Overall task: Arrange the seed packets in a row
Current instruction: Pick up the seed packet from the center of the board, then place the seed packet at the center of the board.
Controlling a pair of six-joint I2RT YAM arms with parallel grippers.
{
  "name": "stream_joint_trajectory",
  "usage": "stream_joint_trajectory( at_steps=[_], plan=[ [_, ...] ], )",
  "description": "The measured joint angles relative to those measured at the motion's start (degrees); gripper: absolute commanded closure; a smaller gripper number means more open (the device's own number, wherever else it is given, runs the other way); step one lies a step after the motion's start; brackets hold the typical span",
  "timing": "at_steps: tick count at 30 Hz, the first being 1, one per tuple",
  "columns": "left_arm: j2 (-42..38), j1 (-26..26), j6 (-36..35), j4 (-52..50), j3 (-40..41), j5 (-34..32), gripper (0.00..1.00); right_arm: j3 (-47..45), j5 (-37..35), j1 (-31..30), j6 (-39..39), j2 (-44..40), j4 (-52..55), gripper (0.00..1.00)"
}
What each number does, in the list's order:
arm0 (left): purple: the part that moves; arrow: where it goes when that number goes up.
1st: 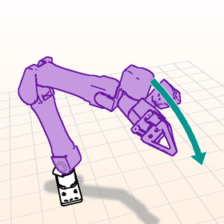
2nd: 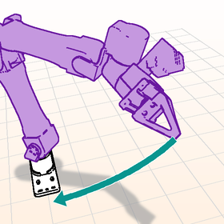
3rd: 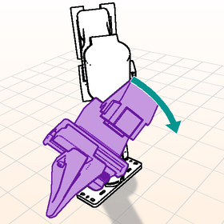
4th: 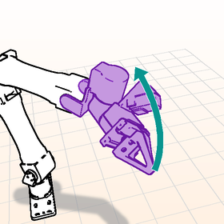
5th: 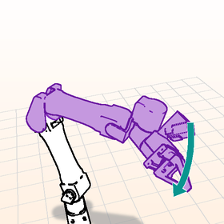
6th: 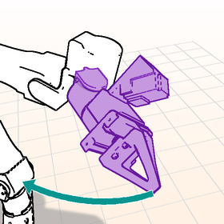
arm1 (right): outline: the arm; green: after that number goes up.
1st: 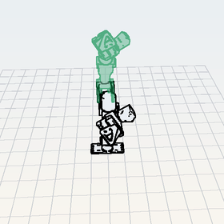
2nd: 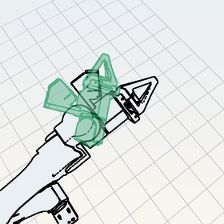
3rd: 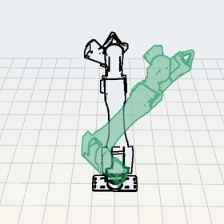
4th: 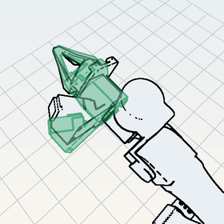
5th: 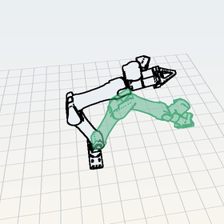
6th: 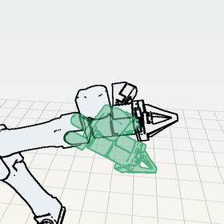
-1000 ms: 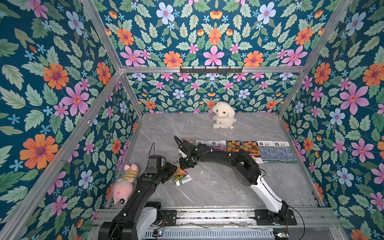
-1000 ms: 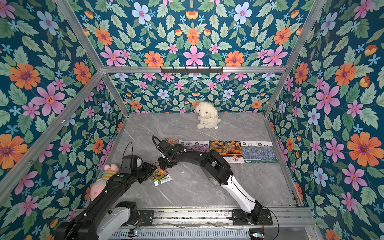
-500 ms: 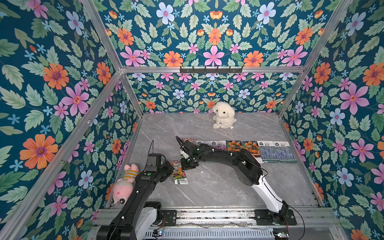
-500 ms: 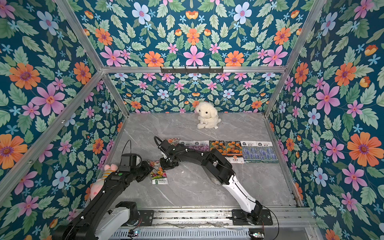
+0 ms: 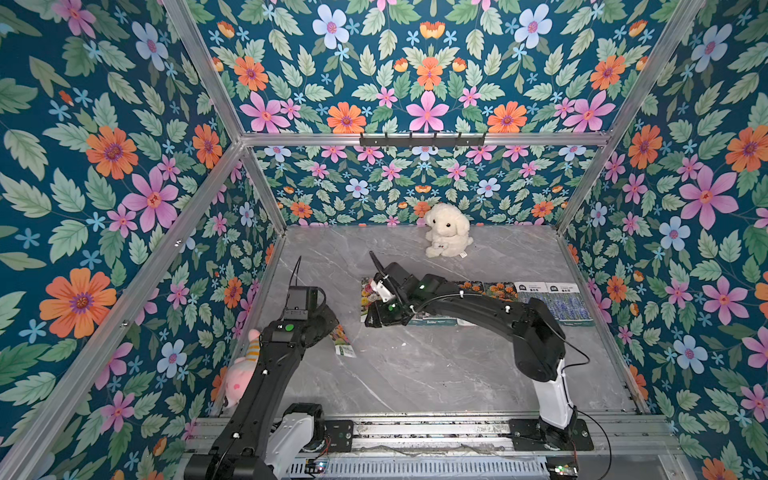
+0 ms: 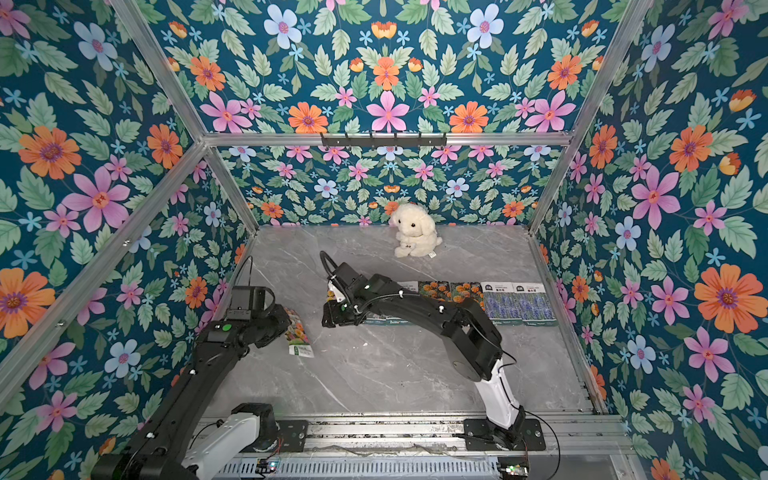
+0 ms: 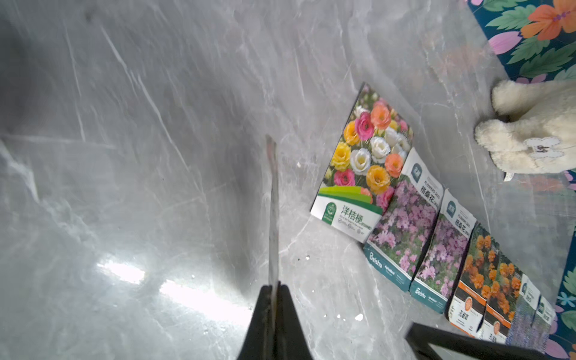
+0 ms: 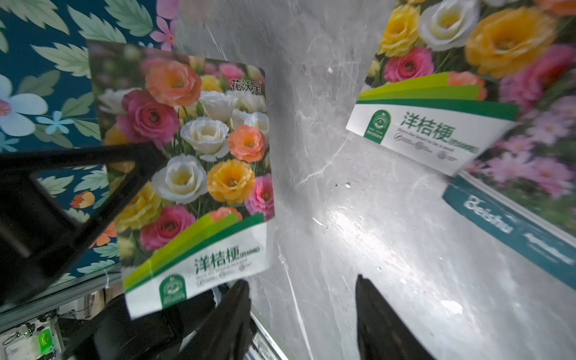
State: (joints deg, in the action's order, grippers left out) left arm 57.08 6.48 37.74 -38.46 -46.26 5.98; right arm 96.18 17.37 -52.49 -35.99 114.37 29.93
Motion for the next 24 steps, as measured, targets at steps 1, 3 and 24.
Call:
stream_joint_trajectory(
  at_steps=[1, 3, 24],
  plan=[
    [1.33, 0.0, -1.31, -0.07, -1.7, 0.0, 1.0, -1.77, -1.29, 0.7, -0.09, -1.86, -0.72, 0.33],
    [5.33, 0.0, -4.79, 0.0, -6.27, 0.35, 1.0, -5.92, -3.74, 2.6, -0.28, -6.14, -1.92, 0.29],
    [38.25, -3.45, -33.38, 7.93, -30.01, 13.2, 1.0, -33.88, -14.88, 20.92, 1.73, -34.77, -6.58, 0.02]
  ],
)
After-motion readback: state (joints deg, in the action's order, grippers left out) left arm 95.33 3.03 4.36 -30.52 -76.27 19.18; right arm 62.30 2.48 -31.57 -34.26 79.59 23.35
